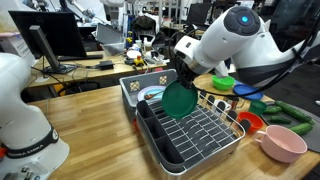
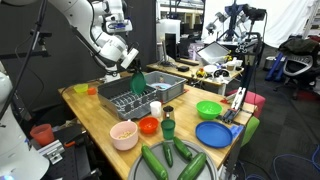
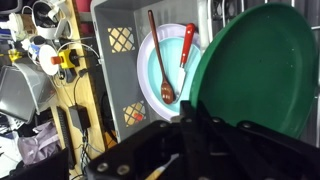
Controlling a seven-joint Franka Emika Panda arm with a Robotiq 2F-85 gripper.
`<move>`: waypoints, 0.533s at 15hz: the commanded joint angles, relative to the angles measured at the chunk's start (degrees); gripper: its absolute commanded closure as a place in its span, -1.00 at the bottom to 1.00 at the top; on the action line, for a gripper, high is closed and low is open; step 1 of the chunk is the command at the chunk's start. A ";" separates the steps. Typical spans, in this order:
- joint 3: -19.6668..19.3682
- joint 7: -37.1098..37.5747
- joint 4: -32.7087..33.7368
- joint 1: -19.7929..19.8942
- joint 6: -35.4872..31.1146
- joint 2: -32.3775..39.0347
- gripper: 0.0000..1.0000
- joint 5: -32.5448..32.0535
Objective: Put the green plate on the dish rack
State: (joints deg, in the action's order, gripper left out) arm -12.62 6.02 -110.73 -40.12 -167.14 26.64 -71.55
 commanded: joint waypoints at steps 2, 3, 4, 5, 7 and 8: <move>-1.06 6.64 -2.21 -1.42 -1.35 -0.44 0.96 -3.90; -1.22 8.33 -2.84 -1.73 -1.07 -0.96 0.96 -4.93; -1.29 9.89 -3.40 -1.93 -0.73 -1.49 0.96 -5.90; -1.37 11.35 -4.04 -2.13 -0.41 -2.05 0.96 -6.87; -1.29 14.02 -5.85 -2.19 -0.05 -3.14 0.96 -8.26; -1.14 15.07 -6.69 -2.08 -0.24 -3.41 0.96 -8.62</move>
State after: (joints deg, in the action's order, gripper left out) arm -13.12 16.79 -113.69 -41.35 -167.11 24.99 -78.25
